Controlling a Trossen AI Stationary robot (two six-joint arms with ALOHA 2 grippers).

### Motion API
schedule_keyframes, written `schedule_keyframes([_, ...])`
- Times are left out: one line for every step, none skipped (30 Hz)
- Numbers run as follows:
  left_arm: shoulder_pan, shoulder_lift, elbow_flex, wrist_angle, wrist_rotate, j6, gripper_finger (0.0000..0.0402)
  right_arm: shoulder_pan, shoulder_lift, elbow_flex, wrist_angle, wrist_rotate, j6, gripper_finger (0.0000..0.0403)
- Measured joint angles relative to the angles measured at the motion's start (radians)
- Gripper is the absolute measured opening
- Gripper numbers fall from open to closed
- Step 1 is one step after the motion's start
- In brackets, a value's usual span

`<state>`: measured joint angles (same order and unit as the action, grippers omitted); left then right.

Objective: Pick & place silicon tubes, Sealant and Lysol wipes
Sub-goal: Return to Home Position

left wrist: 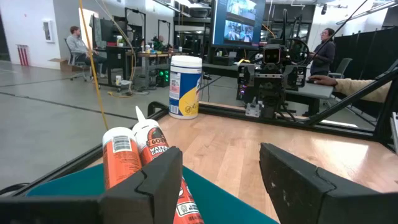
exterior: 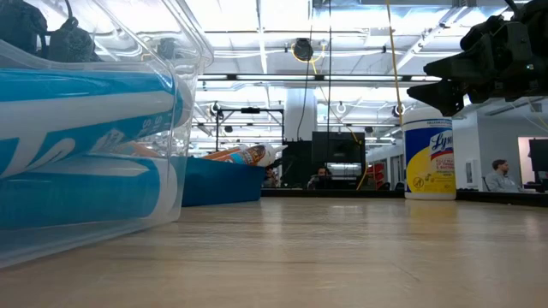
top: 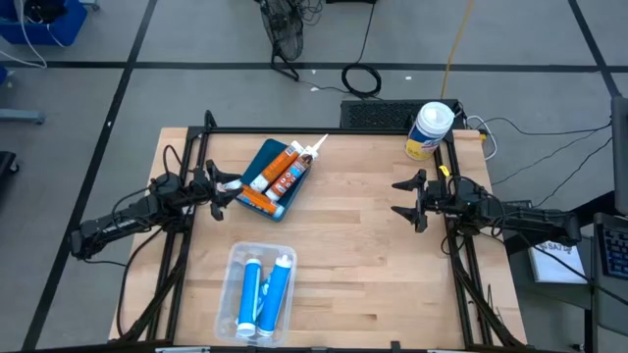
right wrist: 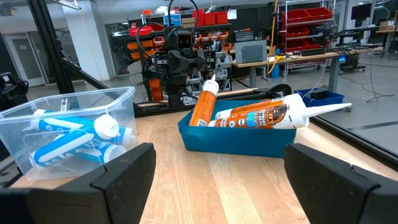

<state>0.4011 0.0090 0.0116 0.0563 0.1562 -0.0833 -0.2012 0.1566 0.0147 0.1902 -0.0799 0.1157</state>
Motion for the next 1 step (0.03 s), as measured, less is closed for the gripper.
schedule_keyframes([0.0, 0.0, 0.0, 0.0, 0.0, 0.0, 0.0214, 0.0, 0.0, 0.0, 0.0, 0.0, 0.0, 0.0329])
